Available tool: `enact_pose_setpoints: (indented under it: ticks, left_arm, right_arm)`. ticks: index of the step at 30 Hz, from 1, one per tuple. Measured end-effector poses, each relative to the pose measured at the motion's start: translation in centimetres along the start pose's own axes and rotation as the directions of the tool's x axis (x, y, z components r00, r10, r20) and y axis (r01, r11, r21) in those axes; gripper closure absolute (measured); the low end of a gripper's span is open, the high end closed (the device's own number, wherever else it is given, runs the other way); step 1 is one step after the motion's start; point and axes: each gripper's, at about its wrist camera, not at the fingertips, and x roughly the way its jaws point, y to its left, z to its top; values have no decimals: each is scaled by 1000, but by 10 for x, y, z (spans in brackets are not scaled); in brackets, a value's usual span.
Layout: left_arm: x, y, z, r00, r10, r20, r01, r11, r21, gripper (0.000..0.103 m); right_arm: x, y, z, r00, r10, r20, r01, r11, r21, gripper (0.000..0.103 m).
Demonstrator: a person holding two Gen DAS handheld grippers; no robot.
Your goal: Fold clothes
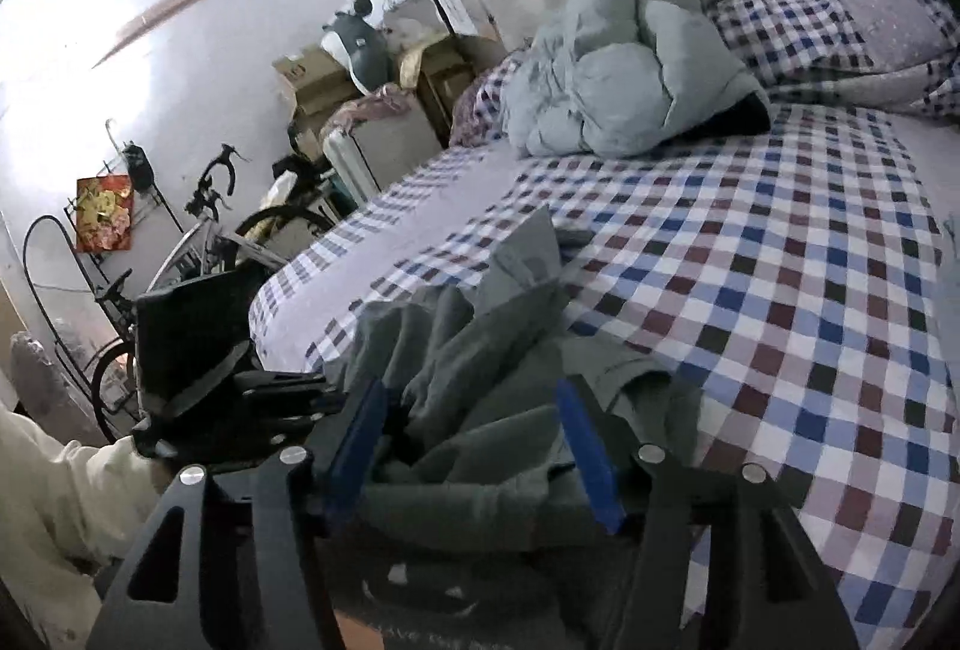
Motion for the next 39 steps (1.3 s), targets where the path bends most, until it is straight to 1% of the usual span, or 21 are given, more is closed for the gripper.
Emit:
enact_pose_setpoints:
  ticks: [2, 6, 8, 9, 10, 11, 12, 13, 15, 17, 21, 25, 26, 27, 28, 29, 30, 31, 33, 36, 39]
  left_arm:
    - [-3, 6, 1, 1000, -28, 4, 28, 999, -30, 95]
    - [-8, 19, 2, 996, -84, 14, 85, 992, -88, 94]
    - [-12, 28, 4, 991, -128, 31, 131, 982, -134, 91]
    - [-14, 32, 6, 987, -152, 43, 157, 974, -160, 83]
    - [-14, 34, 8, 984, -171, 51, 178, 968, -179, 68]
    - [-14, 39, 10, 977, -204, 62, 212, 955, -205, 60]
    - [-14, 41, 12, 971, -227, 73, 238, 946, -220, 49]
    - [-14, 42, 14, 966, -247, 82, 259, 937, -233, 44]
    - [-12, 42, 20, 965, -249, 81, 261, 936, -236, 41]
    - [-6, 44, 26, 969, -239, 64, 247, 939, -239, 41]
    - [11, 45, 38, 973, -230, 11, 226, 947, -229, 41]
    - [28, 33, 41, 976, -212, -53, 198, 961, -195, 41]
    - [33, 31, 42, 976, -207, -69, 192, 964, -186, 42]
    - [37, 28, 42, 976, -202, -84, 184, 967, -178, 47]
    - [41, 27, 42, 977, -191, -98, 172, 970, -174, 55]
    - [46, 26, 41, 978, -169, -119, 148, 975, -167, 60]
    - [49, 26, 41, 979, -153, -133, 130, 978, -164, 68]
    - [50, 25, 41, 980, -145, -139, 122, 979, -161, 78]
    - [52, 25, 41, 980, -132, -145, 109, 981, -159, 91]
    - [40, 29, 52, 984, -154, -88, 136, 973, -187, 100]
    - [29, 32, 64, 984, -174, -30, 164, 963, -213, 101]
  right_arm:
    - [11, 7, 0, 1000, 8, -25, -8, 1000, -23, 39]
    - [32, 31, -4, 996, 27, -84, -37, 992, -123, 39]
    - [40, 39, -9, 993, 23, -113, -41, 986, -160, 39]
    - [45, 42, -11, 991, 16, -132, -39, 983, -181, 39]
    - [47, 46, -15, 989, 3, -148, -33, 979, -200, 39]
    - [49, 49, -19, 987, -11, -163, -25, 976, -217, 39]
    - [51, 51, -21, 984, -24, -179, -19, 972, -234, 39]
    - [53, 52, -23, 981, -35, -189, -13, 969, -247, 39]
    - [54, 52, -25, 979, -40, -200, -14, 966, -259, 39]
    - [55, 53, -27, 977, -38, -209, -20, 963, -267, 39]
    - [54, 55, -29, 975, -32, -218, -31, 960, -277, 39]
    - [54, 56, -33, 973, -30, -230, -37, 959, -282, 39]
    - [53, 56, -34, 972, -29, -232, -39, 958, -284, 39]
    - [52, 57, -35, 972, -28, -232, -40, 958, -284, 39]
    - [51, 57, -35, 972, -27, -232, -41, 958, -285, 39]
    - [50, 57, -36, 973, -25, -231, -43, 958, -285, 39]
    - [49, 58, -36, 973, -25, -230, -43, 957, -285, 39]
    - [48, 58, -37, 973, -26, -229, -42, 957, -287, 39]
    - [46, 57, -37, 973, -26, -227, -41, 957, -287, 39]
    - [42, 56, -38, 975, -29, -221, -36, 958, -284, 39]
    - [34, 49, -35, 980, -26, -199, -28, 965, -261, 39]
